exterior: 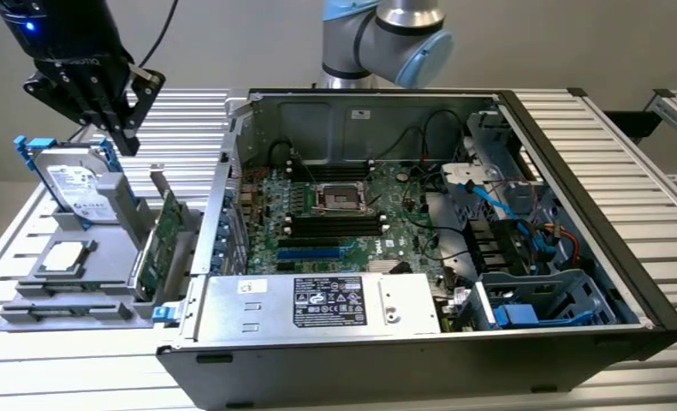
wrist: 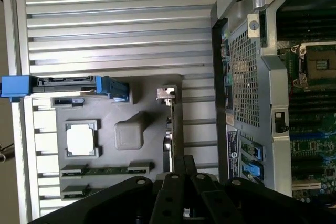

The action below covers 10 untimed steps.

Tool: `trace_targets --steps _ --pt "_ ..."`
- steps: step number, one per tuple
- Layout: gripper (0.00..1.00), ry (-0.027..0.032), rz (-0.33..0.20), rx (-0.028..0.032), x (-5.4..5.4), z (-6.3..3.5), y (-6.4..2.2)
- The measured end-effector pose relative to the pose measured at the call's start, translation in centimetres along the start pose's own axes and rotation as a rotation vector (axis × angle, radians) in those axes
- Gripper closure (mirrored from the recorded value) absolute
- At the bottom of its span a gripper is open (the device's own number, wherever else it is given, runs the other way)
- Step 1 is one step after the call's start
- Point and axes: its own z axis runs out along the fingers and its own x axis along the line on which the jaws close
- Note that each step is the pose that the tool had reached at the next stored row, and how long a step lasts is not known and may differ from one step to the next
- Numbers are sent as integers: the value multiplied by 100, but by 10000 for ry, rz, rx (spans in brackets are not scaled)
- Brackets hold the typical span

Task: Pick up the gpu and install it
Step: 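Pick up the gpu and move the gpu toward the slot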

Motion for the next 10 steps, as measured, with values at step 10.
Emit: trace_targets --steps 10 --pt "58 6 0 -1 31 71 -107"
